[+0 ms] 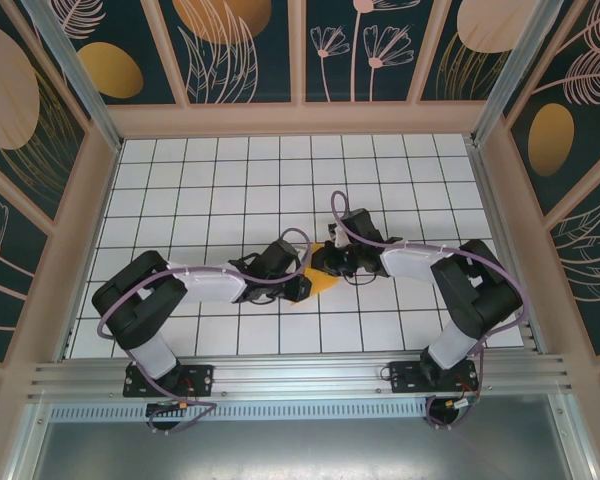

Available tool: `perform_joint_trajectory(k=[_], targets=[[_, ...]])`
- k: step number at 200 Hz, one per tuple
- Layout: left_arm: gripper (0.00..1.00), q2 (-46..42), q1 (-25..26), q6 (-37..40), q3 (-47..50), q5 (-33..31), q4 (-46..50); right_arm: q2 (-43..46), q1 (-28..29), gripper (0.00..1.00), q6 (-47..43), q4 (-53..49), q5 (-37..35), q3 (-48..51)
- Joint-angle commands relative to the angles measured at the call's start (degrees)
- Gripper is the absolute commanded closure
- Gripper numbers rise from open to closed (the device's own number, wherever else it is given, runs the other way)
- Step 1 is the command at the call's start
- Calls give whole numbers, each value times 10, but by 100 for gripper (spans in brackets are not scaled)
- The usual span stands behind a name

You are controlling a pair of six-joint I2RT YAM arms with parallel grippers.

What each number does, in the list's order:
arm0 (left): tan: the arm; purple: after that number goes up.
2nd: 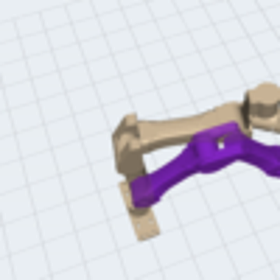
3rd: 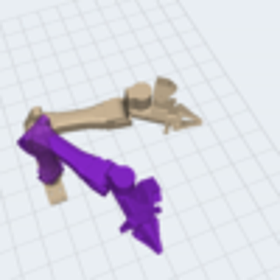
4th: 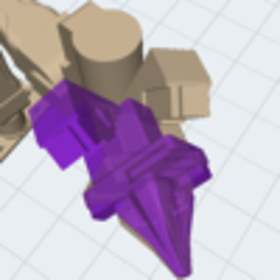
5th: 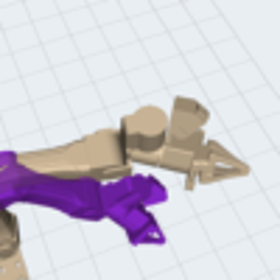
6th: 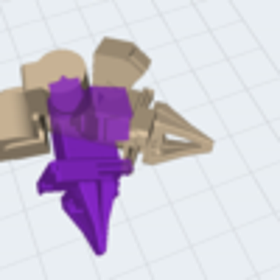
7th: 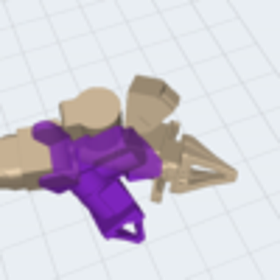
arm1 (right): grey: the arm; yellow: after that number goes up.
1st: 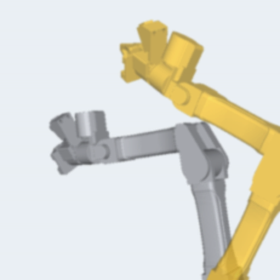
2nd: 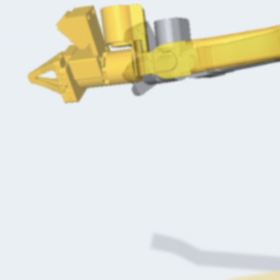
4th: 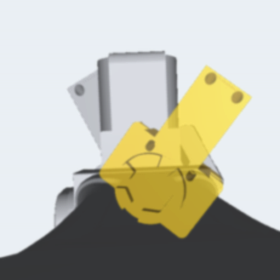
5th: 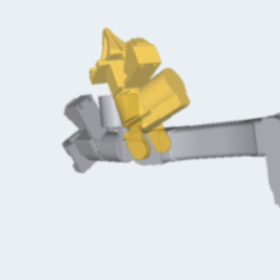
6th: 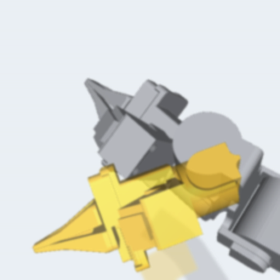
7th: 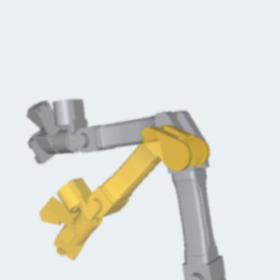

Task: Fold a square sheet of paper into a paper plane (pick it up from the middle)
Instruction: Fourth fold the wing at the center of the table.

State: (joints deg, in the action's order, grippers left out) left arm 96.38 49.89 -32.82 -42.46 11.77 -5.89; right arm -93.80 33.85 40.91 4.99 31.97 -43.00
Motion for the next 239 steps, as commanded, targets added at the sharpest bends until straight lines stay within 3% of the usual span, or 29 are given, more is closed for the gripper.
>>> perform_joint_trajectory(k=[1, 64, 111, 171, 239], targets=[[76, -24, 0, -4, 20, 4, -2, -5, -4, 87, 1, 5, -14, -13], [83, -29, 0, -7, 29, 9, -8, -4, -4, 87, -1, -1, -16, -16], [100, -25, -1, -21, 40, 14, -29, 0, -4, 87, -2, -5, -13, -19], [100, -15, -35, -57, 73, 113, -128, 35, 6, 85, -16, -13, 7, -6], [100, 9, -48, -71, 78, 153, -153, 11, 24, 85, -18, -11, 8, -25]])
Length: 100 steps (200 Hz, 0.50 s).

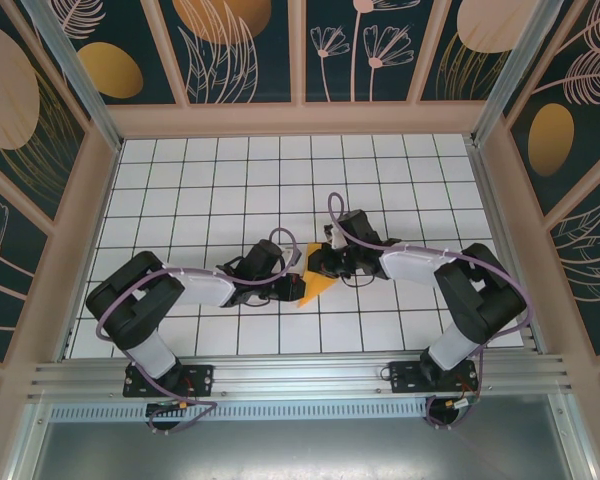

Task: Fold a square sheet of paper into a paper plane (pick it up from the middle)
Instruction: Fourth fold the wing at the center of the table.

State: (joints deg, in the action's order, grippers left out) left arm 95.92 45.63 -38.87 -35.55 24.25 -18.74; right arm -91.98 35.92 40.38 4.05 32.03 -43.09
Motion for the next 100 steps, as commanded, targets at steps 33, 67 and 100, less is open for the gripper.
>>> perform_joint_trajectory(k=[33, 67, 100], targets=[[100, 19, -8, -16, 13, 34, -36, -28, 4, 85, -13, -1, 12, -36], [100, 31, -9, -19, 15, 34, -36, -45, 3, 86, -16, -22, -14, -43], [100, 44, -10, -22, 14, 39, -32, -57, 1, 87, -12, -7, -19, -28]])
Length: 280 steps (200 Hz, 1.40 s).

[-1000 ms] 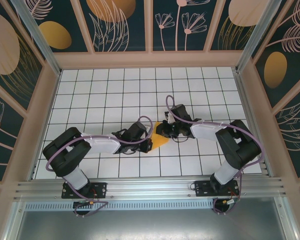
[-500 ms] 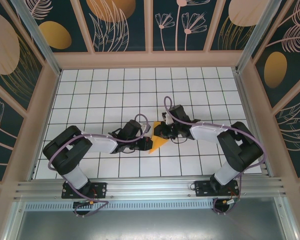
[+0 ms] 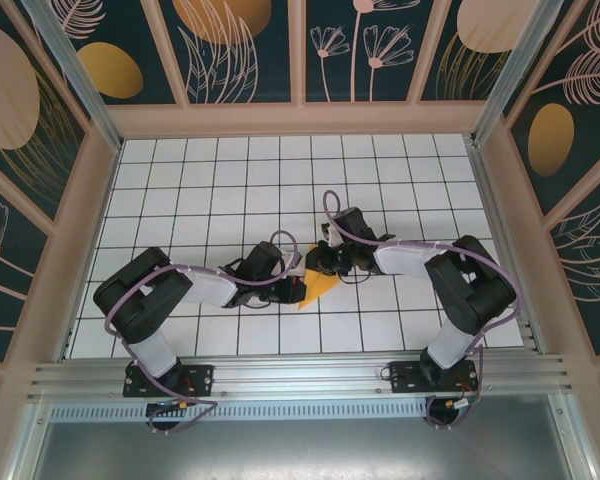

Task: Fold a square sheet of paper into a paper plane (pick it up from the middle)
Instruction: Fourth fold the wing at the center of the table.

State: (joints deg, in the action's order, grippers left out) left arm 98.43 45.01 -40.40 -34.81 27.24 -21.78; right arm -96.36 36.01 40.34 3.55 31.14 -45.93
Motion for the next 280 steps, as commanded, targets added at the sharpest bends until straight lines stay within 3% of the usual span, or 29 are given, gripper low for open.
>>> perform_joint_trajectory(k=[1, 46, 87, 170, 280], targets=[[100, 18, -4, -7, 7, 9, -2, -15, -1, 87, -12, -2, -11, 0], [85, 1, -4, -5, 11, 8, 4, -20, -5, 87, -14, -12, -28, -1], [84, -26, -4, -1, 20, 9, 12, -18, -5, 87, -14, -15, -39, 6], [100, -31, -4, -3, 27, 22, 0, -16, -5, 88, -13, -18, -50, 19], [100, 13, -4, -16, 22, 7, 35, -6, -8, 87, -19, -8, -29, 9]])
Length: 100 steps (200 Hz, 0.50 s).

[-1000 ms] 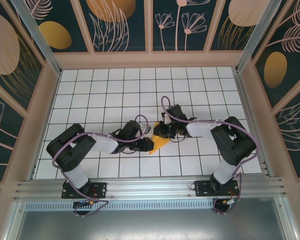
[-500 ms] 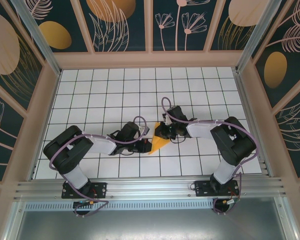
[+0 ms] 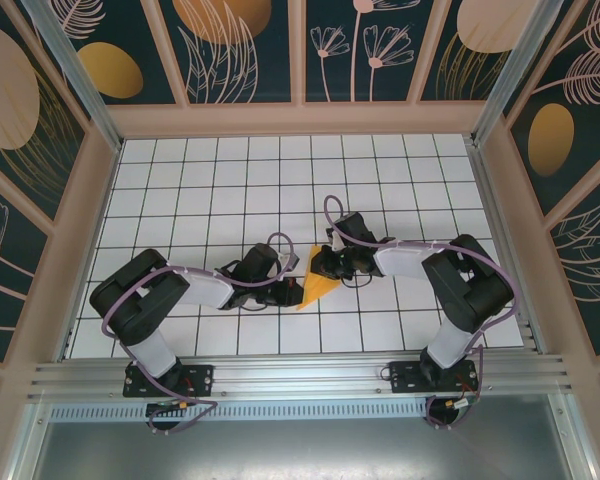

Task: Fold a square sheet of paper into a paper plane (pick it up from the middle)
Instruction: Fourth fold the wing at the center of the table.

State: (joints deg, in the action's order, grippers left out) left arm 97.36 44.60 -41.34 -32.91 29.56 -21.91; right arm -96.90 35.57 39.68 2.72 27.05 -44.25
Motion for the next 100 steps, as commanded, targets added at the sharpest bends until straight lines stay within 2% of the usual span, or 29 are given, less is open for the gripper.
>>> perform_joint_trajectory(k=[1, 31, 74, 100], targets=[[100, 24, 0, -7, 3, -16, 36, -1, -3, 87, -12, 1, 12, -8], [100, 15, 0, 3, 8, -4, 28, -14, -3, 87, -13, 12, 23, -13], [83, -8, 0, 17, 6, -1, 33, -36, -4, 87, -18, 15, 35, -21], [80, -21, 0, 18, 9, 2, 26, -42, -5, 87, -21, 13, 31, -21]])
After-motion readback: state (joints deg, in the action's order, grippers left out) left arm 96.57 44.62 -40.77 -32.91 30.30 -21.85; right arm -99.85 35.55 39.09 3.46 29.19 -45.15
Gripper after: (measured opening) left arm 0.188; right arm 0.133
